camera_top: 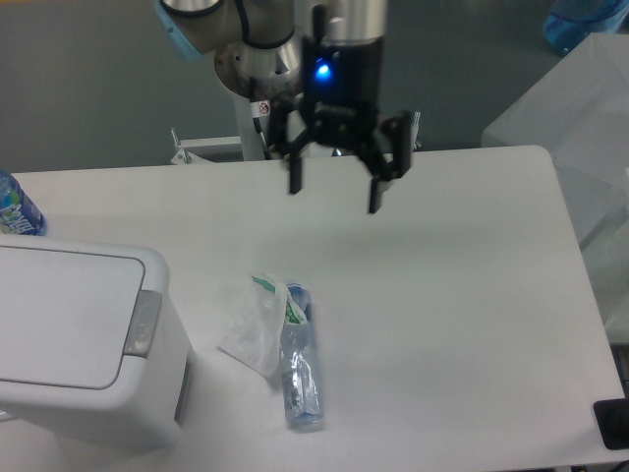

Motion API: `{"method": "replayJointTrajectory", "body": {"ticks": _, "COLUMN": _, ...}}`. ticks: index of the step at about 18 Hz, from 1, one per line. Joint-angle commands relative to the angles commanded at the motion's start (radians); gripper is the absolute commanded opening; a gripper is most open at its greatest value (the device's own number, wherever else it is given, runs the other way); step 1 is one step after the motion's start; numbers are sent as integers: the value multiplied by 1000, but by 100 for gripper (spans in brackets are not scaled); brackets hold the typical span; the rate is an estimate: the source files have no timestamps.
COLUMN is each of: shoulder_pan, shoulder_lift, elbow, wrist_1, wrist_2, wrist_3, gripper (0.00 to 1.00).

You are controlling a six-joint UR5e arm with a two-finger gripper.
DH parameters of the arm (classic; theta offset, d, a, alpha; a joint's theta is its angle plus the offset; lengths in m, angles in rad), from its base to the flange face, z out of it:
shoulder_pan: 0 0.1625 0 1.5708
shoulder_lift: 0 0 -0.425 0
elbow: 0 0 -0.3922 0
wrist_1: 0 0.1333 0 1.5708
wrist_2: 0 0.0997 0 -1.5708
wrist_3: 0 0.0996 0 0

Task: Open the trash can
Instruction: 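Move the open gripper down toward the white trash can lid edge, then hook the gripper finger under the lid edge and lift it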

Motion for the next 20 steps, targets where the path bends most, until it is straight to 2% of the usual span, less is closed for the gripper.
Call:
{"method": "replayJointTrajectory", "body": {"ticks": 5, "shoulder_pan": -84, "shoulder_lift": -61, "elbow": -1, "wrist_1": 120, "wrist_2": -3, "wrist_3": -198, "gripper": 100}}
{"method": "replayJointTrajectory", "body": {"ticks": 8, "shoulder_pan": -115, "shoulder_lift": -74, "elbow": 2, "wrist_1": 134, "wrist_2": -8, "wrist_3": -333, "gripper": 100}}
{"method": "replayJointTrajectory", "body": {"ticks": 11, "shoulder_pan": -117, "shoulder_lift": -92, "elbow": 5, "wrist_1": 164, "wrist_2": -26, "wrist_3": -402, "gripper": 100}}
{"method": "replayJointTrajectory", "body": {"ticks": 16, "shoulder_pan": -118, "shoulder_lift": -129, "elbow": 8, "wrist_1": 201, "wrist_2": -29, "wrist_3": -471, "gripper": 100}}
{"method": "replayJointTrajectory", "body": {"ticks": 20, "shoulder_pan": -118, "shoulder_lift": -150, "elbow": 15, "wrist_1": 204, "wrist_2": -43, "wrist_3": -476, "gripper": 100}}
